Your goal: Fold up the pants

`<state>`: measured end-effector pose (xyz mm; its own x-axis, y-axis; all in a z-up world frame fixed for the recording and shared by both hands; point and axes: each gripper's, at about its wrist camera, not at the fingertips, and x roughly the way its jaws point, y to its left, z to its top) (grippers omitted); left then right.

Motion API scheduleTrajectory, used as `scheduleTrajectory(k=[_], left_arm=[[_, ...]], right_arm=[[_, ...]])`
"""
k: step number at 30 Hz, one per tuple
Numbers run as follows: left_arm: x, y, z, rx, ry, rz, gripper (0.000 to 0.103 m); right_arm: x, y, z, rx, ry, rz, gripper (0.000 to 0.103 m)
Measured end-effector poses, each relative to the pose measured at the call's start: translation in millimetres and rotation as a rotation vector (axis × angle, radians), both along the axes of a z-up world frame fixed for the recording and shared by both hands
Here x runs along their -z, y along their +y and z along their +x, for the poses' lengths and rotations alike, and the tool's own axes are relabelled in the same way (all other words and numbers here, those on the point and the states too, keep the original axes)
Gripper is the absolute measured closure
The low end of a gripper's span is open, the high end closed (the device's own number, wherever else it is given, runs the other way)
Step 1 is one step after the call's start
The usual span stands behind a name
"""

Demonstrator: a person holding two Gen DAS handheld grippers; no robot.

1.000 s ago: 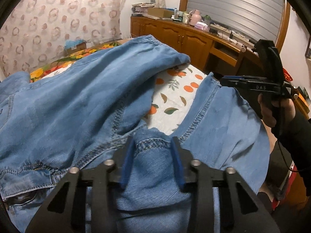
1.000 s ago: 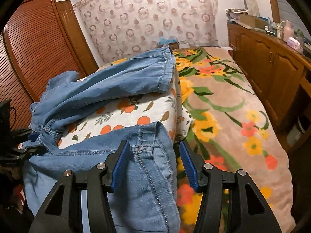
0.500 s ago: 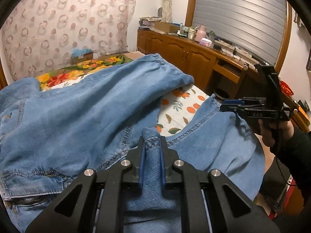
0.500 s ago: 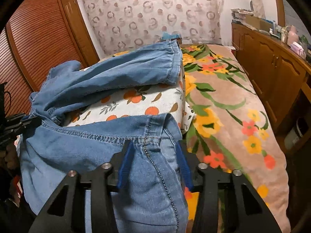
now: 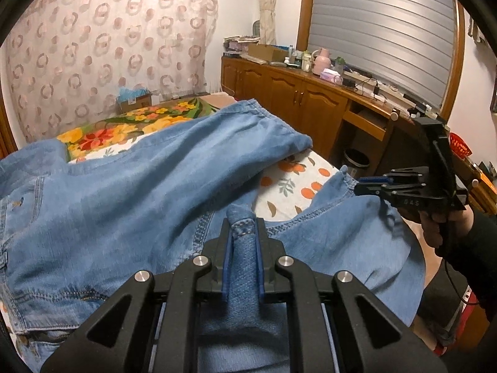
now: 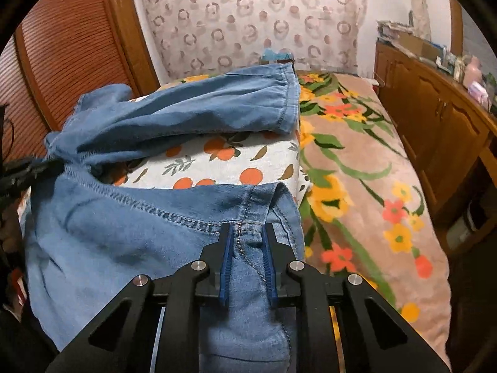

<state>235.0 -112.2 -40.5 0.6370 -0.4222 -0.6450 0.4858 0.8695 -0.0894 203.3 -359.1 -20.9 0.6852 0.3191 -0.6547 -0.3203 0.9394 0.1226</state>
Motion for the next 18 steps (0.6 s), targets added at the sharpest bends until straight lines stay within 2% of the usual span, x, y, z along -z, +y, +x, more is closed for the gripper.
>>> scheduleTrajectory(k=[6,11,14,18], left_arm=[[-5,-3,4,0.008,-0.018,-0.012,0.090],[-1,-9,15,-0.010,-0.035,0.005,0.090],[7,-11,22,-0.018,-0.030,0.031,0.089],[15,-8,25,-0.013,0.019,0.019,0.081]], right_arm=[[-34,-22,-22,0.072,-0.121,0.080,0.085],[-60,-26,-29,0.120,-0.206,0.082,0.085],[-54,-18,-18,0.135,-0.196,0.061,0.085],[-29,-9,9,0.147,-0.116,0.038,0.085]])
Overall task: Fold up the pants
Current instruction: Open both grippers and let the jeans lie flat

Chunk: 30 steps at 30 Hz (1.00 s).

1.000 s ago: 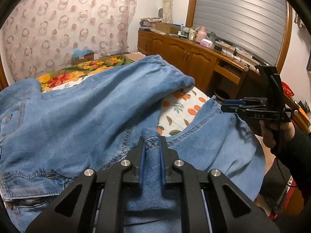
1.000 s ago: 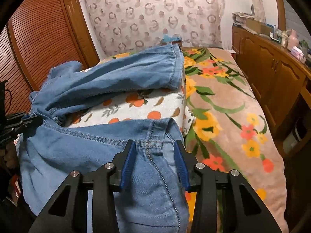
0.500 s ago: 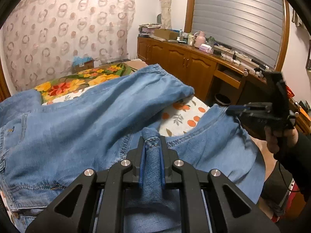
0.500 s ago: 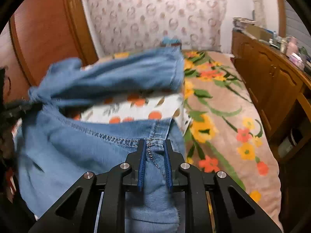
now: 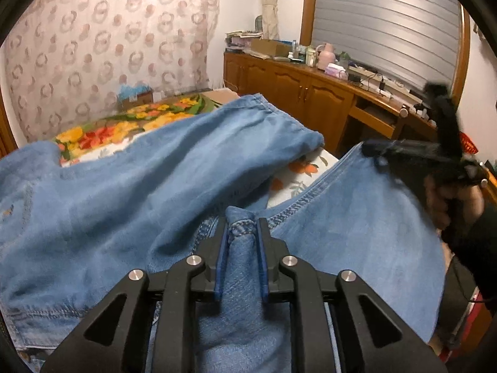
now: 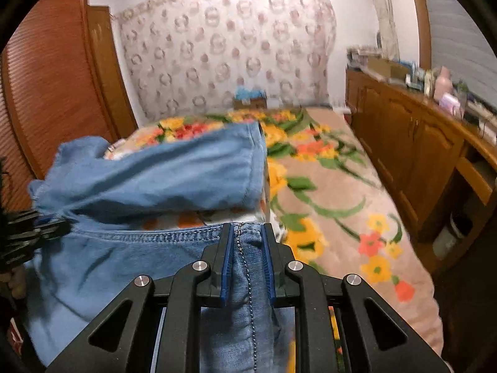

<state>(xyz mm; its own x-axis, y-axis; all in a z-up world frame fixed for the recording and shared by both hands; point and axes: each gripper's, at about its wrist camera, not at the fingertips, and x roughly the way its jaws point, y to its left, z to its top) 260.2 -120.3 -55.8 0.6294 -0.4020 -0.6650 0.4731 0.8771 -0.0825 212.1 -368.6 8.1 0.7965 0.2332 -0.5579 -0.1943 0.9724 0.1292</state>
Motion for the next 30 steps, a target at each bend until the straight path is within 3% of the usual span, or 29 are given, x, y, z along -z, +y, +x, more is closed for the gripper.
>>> scheduleTrajectory(k=[3,6,13,19,23,30], left_arm=[[-1,4,-4,-0.016,-0.012,0.022,0.062],[-4,12,-10,-0.024,-0.013,0.011,0.051],[-10,37,-33,-0.069,-0.033,0.006,0.051],[-8,77,-61,-0.133,-0.041,0.024,0.048],[-8,105,-75,-0.179,-0.050,0.021,0.022],[-9,150,-105,-0.272,-0.081,0.020,0.022]], right_arm=[[17,5,9,0.005,0.058,-0.021,0.085],[22,5,6,0.016,0.083,-0.026,0.085],[4,-2,-12,0.029,0.069,0.012,0.073],[7,7,-45,0.012,0.036,0.009,0.060],[10,19,-64,-0.024,0.017,0.009,0.054],[16,46,-87,-0.073,-0.002,0.012,0.049]])
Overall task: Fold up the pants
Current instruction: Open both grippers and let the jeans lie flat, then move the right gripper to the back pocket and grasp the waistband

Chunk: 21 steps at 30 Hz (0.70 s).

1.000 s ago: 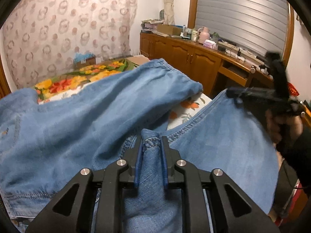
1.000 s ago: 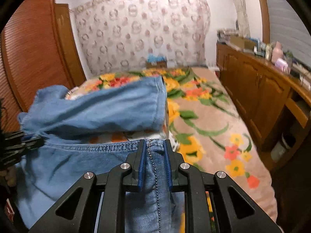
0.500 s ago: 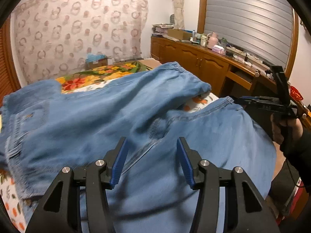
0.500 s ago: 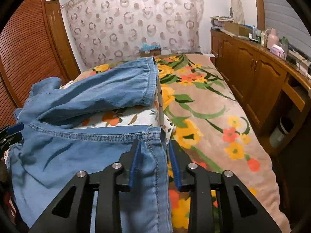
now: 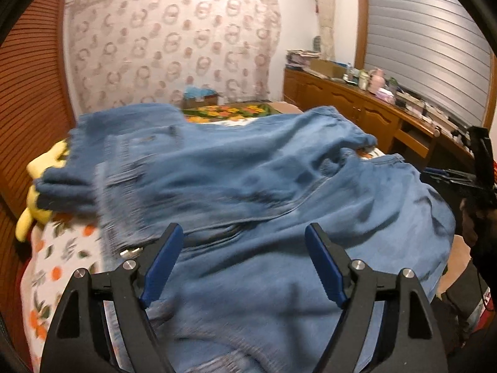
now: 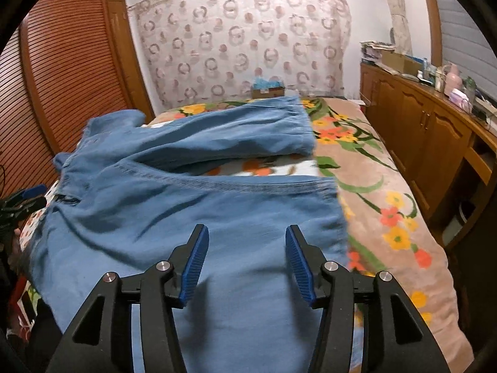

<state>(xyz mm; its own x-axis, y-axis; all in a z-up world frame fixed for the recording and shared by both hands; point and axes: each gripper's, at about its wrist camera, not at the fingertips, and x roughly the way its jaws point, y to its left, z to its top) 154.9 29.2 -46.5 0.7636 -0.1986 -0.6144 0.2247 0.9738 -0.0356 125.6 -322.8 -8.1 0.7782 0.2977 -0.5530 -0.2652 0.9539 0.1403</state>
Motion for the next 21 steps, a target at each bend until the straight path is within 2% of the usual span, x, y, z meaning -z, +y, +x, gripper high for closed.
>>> scheduleTrajectory(k=[10,15,17,21], left_arm=[[22,67,-50,-0.118,0.048,0.021,0.022],[27,81,-71,-0.152,0.062,0.025,0.022],[28,84,-80,-0.159,0.064,0.033,0.022],[35,87,-92,-0.168,0.071,0.032,0.022]], right_arm=[[14,24,-18,-0.070,0.014,0.061,0.049],[13,36,-24,-0.128,0.007,0.054,0.045],[11,41,-27,-0.150,-0.001,0.044,0.039],[12,51,-37,-0.190,-0.017,0.025,0.037]])
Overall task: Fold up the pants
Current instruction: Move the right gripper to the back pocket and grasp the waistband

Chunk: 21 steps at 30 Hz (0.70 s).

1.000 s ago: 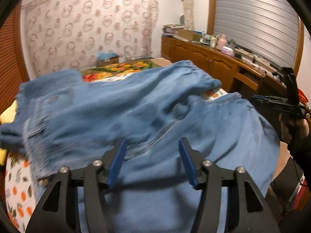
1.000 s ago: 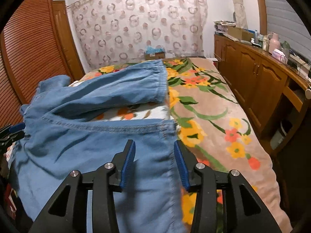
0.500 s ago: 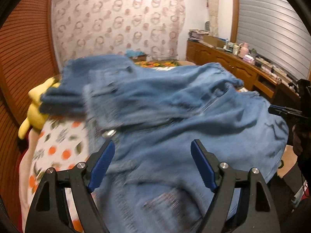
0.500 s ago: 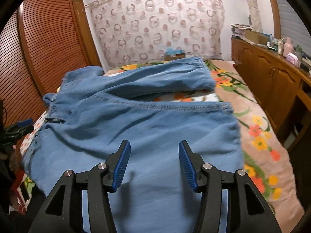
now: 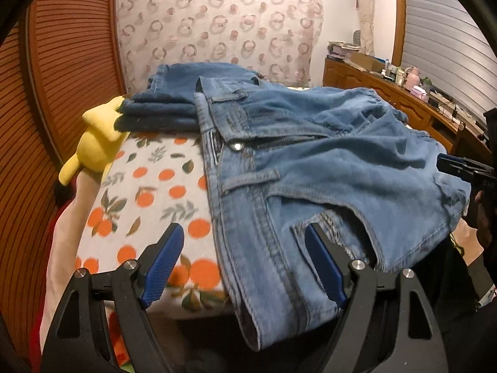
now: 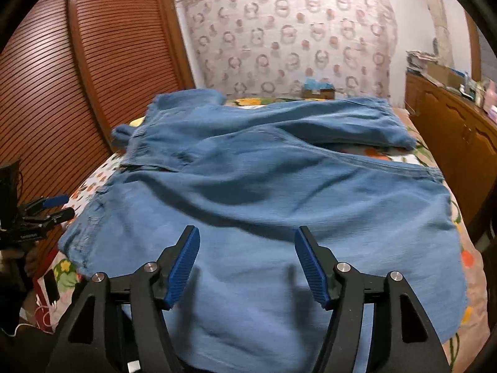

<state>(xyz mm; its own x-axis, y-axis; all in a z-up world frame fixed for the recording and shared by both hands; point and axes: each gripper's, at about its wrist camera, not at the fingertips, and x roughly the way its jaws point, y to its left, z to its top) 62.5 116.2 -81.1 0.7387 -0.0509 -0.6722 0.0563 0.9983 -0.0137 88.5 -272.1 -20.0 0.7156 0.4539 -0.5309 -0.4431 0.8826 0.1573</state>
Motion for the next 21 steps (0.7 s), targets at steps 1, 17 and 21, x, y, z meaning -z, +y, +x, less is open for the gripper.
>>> scheduleTrajectory(k=[1,17,21], left_arm=[[2,1,-3,-0.002,0.003,-0.002,0.022],[20,-1,4,0.032,0.058,0.033,0.038],[19,-2,15,0.048,0.065,0.065,0.040]], right_arm=[[1,2,-1,-0.015,0.000,-0.005,0.037],[6,65,-7,-0.343,0.005,-0.060,0.037],[11,69,-1,-0.402,0.003,-0.076,0.037]])
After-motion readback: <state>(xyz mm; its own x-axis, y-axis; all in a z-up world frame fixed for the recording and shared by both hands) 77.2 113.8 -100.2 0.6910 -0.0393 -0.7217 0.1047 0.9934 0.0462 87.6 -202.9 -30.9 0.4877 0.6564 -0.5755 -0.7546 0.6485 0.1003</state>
